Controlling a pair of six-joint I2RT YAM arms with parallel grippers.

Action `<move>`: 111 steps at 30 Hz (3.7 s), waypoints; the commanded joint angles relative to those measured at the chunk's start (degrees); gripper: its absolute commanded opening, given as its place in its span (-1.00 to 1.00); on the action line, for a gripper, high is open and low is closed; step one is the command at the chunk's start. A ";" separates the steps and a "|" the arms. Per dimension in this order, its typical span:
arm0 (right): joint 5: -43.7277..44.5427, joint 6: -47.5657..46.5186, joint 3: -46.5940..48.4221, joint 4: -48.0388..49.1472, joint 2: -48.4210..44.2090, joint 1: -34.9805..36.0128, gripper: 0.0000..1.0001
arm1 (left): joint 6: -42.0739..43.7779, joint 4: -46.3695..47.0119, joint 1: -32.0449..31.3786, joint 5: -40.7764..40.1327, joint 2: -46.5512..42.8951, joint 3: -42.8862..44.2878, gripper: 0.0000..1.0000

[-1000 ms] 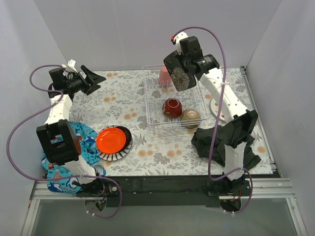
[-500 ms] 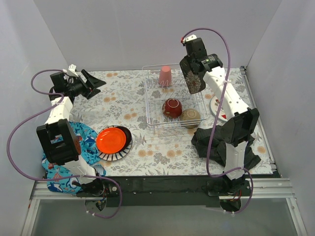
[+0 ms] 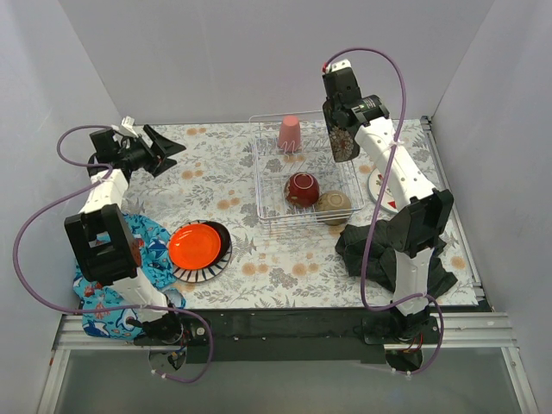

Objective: Load the mixed dishes into the dish rack

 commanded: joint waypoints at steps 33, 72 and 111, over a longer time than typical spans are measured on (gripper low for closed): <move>9.73 10.55 3.79 5.60 3.96 -0.73 -0.97 | 0.75 -0.63 1.69 0.00 -1.25 -3.49 0.54; 17.99 9.76 -0.44 9.03 1.05 2.79 -0.97 | -2.50 2.44 1.69 0.88 0.69 -4.10 0.54; 8.76 13.90 0.97 5.95 1.59 3.75 0.05 | 0.30 2.53 1.69 0.61 2.09 -4.99 0.57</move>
